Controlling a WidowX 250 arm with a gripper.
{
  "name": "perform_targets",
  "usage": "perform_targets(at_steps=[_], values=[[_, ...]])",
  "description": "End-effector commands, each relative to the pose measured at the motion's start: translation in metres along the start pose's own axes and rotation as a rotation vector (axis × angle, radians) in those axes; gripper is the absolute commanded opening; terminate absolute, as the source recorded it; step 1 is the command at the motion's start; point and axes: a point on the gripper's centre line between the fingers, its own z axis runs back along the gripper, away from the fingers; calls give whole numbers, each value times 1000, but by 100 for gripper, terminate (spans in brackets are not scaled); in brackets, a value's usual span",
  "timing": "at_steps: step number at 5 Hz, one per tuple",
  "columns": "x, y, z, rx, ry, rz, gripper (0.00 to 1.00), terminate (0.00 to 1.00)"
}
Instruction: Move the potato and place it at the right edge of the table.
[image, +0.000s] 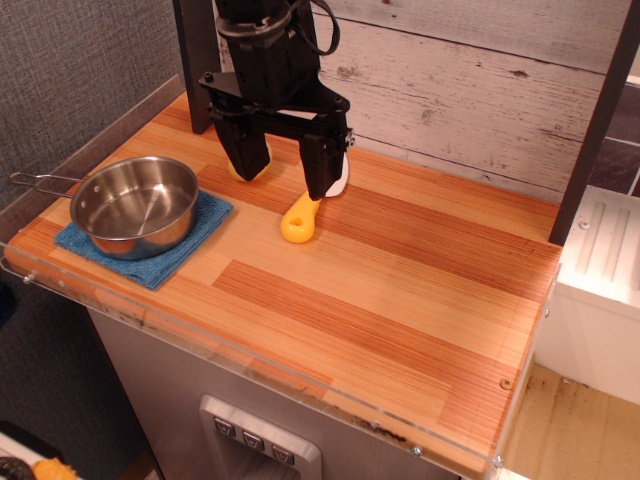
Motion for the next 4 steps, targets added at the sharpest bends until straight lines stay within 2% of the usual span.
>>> perform_targets(at_steps=[1, 3, 4], values=[[0, 0, 0, 0, 0, 0, 100, 0], [51, 61, 7, 10, -37, 120, 100, 0], [68, 80, 1, 59, -32, 114, 100, 0]])
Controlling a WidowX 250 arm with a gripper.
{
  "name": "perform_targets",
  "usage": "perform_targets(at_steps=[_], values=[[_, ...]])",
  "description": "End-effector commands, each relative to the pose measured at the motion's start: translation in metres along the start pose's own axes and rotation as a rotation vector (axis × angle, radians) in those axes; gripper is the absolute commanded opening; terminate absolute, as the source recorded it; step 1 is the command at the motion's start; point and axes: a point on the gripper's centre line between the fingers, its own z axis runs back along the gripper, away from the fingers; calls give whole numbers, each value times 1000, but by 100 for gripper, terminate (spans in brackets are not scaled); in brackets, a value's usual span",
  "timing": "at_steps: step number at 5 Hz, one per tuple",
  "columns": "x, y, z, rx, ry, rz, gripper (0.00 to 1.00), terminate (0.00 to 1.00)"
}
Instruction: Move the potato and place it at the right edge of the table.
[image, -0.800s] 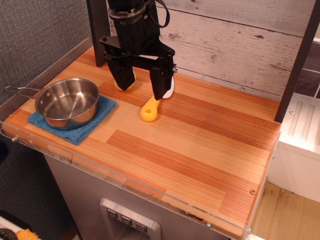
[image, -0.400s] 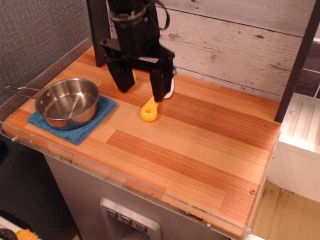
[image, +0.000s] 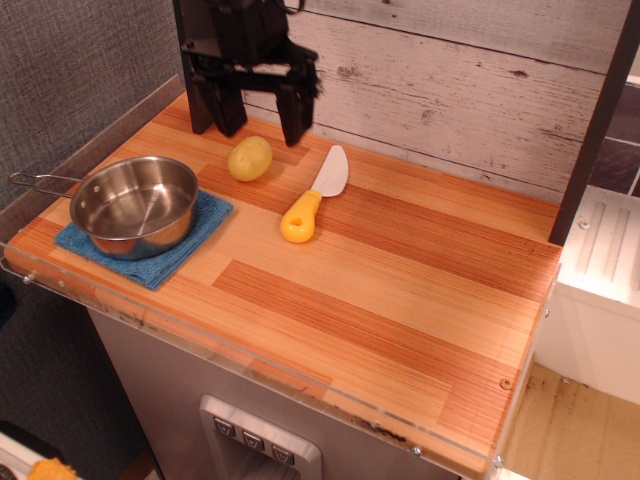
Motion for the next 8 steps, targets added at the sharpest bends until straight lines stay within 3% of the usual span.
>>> perform_targets(at_steps=[1, 2, 5, 6, 7, 8], values=[[32, 20, -9, 99, -25, 6, 100, 0], [37, 23, -27, 159, -7, 17, 100, 0], [45, 44, -50, 192, 38, 61, 100, 0], [43, 46, -51, 183, 43, 60, 0, 0], [40, 45, -50, 180, 42, 50, 0, 0], [38, 42, -33, 166, -6, 43, 0, 0]])
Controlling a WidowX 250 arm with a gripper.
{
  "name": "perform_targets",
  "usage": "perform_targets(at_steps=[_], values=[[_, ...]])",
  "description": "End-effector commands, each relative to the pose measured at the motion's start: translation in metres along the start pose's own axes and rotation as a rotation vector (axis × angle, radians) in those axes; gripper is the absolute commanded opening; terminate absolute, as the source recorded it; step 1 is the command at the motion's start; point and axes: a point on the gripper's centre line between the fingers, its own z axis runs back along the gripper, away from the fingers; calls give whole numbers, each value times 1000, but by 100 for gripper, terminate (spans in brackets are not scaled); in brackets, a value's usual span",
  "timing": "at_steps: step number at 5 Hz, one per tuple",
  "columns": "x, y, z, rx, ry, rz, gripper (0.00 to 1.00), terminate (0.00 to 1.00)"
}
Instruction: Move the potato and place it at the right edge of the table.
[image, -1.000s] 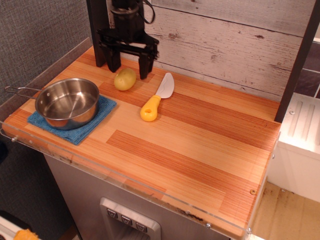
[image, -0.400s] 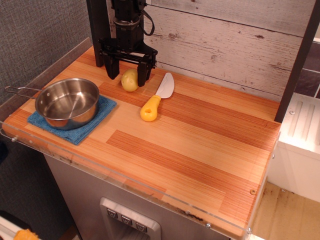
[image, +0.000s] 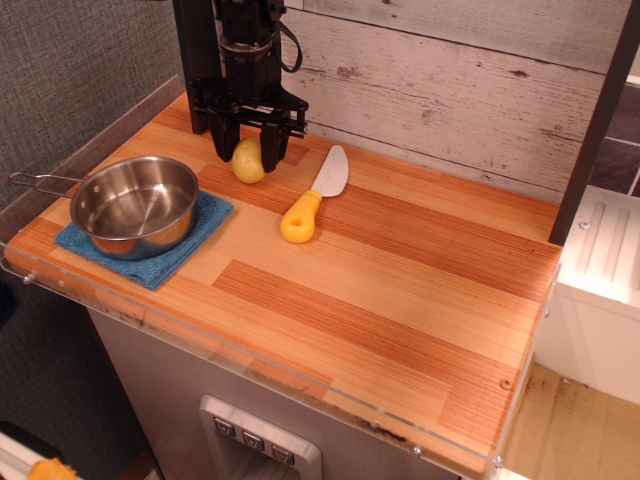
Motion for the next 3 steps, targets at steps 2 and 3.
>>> perform_targets(at_steps=[2, 3], values=[[-30, -24, 87, -101, -193, -45, 0, 0], [-67, -60, 93, -141, -151, -115, 0, 0]])
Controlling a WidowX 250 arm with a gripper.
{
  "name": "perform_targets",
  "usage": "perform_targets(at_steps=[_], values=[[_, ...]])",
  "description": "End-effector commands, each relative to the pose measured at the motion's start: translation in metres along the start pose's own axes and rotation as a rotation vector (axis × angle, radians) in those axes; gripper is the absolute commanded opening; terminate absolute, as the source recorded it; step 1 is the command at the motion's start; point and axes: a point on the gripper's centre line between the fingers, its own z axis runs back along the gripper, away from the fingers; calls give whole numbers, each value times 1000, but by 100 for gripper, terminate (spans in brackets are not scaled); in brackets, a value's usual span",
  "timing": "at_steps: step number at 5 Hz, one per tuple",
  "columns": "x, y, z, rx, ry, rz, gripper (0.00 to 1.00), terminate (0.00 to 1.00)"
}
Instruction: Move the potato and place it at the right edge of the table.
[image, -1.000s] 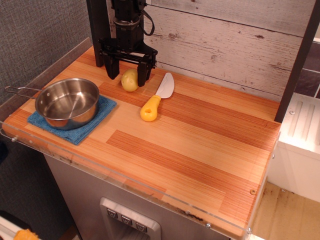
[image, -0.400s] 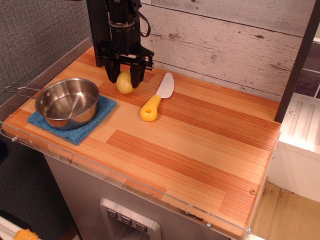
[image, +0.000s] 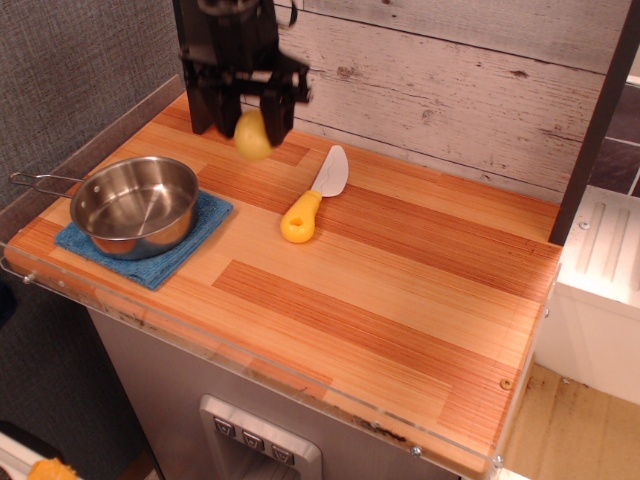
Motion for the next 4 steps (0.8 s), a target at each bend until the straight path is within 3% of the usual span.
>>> perform_targets(at_steps=[1, 2, 4], values=[[-64, -49, 15, -24, 39, -103, 0, 0], [-77, -66, 2, -33, 39, -144, 0, 0], [-77, -116, -24, -32, 9, -197, 0, 0]])
